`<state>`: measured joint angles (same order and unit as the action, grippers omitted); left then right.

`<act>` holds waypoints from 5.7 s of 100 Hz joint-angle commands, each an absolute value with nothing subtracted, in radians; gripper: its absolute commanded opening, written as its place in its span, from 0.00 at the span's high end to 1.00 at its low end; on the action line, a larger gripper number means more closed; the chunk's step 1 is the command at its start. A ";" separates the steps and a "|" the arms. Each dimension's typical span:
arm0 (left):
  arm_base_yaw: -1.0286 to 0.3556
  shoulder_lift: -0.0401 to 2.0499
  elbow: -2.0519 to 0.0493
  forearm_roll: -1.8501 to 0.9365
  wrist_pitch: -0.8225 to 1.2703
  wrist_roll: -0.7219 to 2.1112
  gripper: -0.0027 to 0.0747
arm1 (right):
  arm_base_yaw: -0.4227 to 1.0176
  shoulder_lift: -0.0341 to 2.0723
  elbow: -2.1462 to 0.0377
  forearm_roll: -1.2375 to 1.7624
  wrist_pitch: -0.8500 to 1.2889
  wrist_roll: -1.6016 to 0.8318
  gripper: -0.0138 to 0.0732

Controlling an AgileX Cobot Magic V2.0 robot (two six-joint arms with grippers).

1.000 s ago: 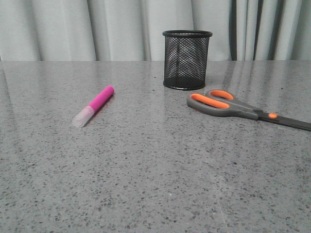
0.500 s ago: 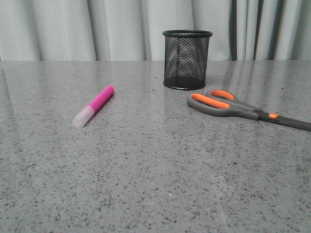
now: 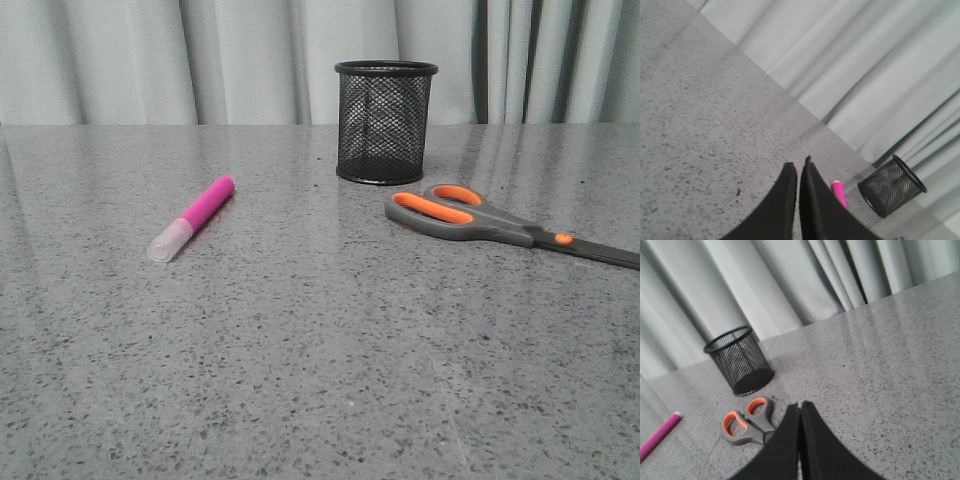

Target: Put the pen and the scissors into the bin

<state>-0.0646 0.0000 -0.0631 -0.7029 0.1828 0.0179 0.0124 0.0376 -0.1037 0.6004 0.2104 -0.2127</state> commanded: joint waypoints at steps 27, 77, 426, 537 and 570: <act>-0.061 0.359 -0.469 -0.495 0.476 0.253 0.99 | 0.005 0.538 -0.460 0.481 0.420 -0.220 0.91; -0.061 0.701 -0.651 -0.758 0.647 0.504 0.57 | 0.005 0.728 -0.624 0.483 0.544 -0.297 0.42; -0.745 1.894 -1.636 -0.416 -0.130 0.413 0.99 | 0.005 0.728 -0.624 0.477 0.555 -0.330 0.40; -0.641 1.692 -1.639 -0.371 0.177 0.414 0.73 | 0.005 0.728 -0.624 0.474 0.562 -0.330 0.40; -0.506 1.419 -1.516 -0.253 0.347 0.414 0.99 | 0.005 0.728 -0.626 0.501 0.530 -0.330 0.40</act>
